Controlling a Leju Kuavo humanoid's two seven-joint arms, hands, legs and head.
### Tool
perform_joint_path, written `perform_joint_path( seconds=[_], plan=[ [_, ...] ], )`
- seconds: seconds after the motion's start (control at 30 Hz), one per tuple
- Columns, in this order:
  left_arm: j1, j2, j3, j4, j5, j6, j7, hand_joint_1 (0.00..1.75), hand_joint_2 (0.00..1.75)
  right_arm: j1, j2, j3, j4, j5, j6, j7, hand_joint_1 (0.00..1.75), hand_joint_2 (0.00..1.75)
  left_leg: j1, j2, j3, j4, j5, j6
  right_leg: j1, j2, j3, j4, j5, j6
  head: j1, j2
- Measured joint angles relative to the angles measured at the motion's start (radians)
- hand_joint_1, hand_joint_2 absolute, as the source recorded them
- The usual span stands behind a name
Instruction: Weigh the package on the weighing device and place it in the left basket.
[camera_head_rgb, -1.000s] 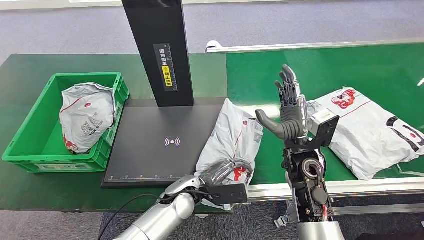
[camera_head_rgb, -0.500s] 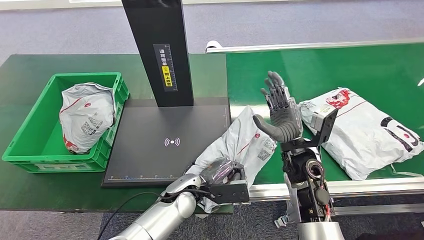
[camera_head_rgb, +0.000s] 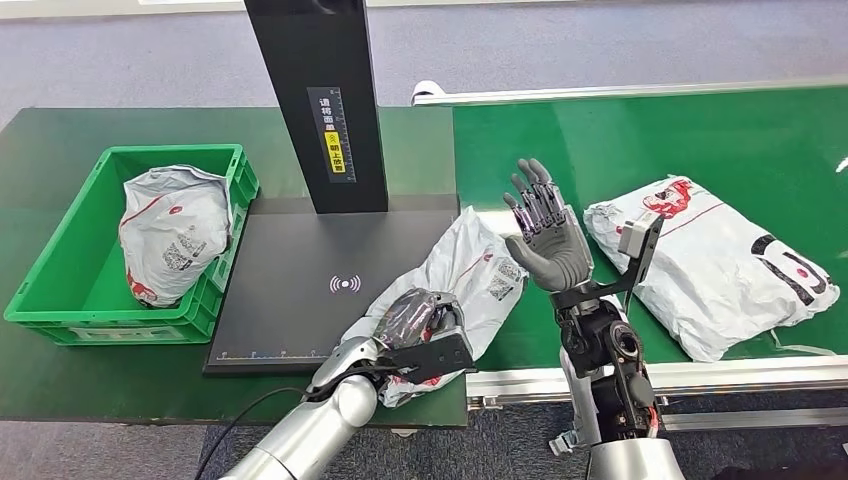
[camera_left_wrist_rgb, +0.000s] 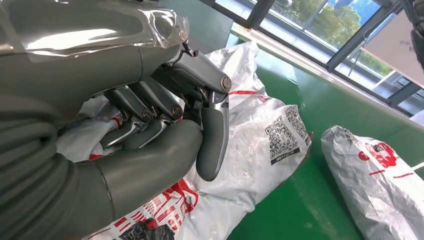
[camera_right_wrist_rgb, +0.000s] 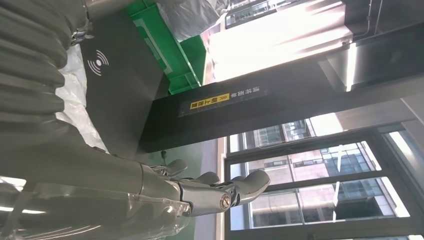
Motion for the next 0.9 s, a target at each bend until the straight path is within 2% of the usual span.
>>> perform_joint_path(
  seconds=[0.1, 0.2, 0.63, 0.77, 0.9],
  plan=[
    [0.007, 0.000, 0.010, -0.010, 0.010, 0.009, -0.006, 1.75, 1.75, -0.001, 0.000, 0.000, 0.006, -0.002, 0.000, 0.000, 0.00, 1.75, 0.000, 0.000, 0.000, 0.000, 0.000, 0.000, 0.000, 0.000, 0.000, 0.000, 0.000, 0.000, 0.000, 0.000],
    [0.023, 0.001, 0.034, -0.043, 0.053, 0.065, -0.041, 1.75, 1.75, -0.003, 0.000, 0.000, 0.012, -0.007, -0.001, 0.000, 0.00, 1.75, 0.000, 0.000, 0.000, 0.000, 0.000, 0.000, 0.000, 0.000, 0.000, 0.000, 0.000, 0.000, 0.000, 0.000],
    [0.172, 0.019, 0.156, -0.418, 0.381, 0.370, -0.319, 1.75, 1.75, -0.047, -0.006, 0.025, 0.055, -0.051, -0.019, -0.013, 0.00, 1.75, 0.000, 0.000, 0.000, 0.000, 0.000, 0.000, 0.000, 0.000, 0.000, 0.000, 0.000, 0.000, 0.000, 0.000],
    [0.203, 0.034, 0.159, -0.514, 0.455, 0.443, -0.338, 1.75, 1.75, -0.056, -0.014, 0.039, 0.070, -0.066, -0.022, -0.024, 0.00, 1.75, 0.000, 0.000, 0.000, 0.000, 0.000, 0.000, 0.000, 0.000, 0.000, 0.000, 0.000, 0.000, 0.000, 0.000],
    [0.218, 0.045, 0.157, -0.553, 0.463, 0.448, -0.339, 1.75, 1.75, -0.061, -0.021, 0.048, 0.080, -0.072, -0.024, -0.027, 0.00, 1.75, 0.000, 0.000, 0.000, 0.000, 0.000, 0.000, 0.000, 0.000, 0.000, 0.000, 0.000, 0.000, 0.000, 0.000]
  ],
)
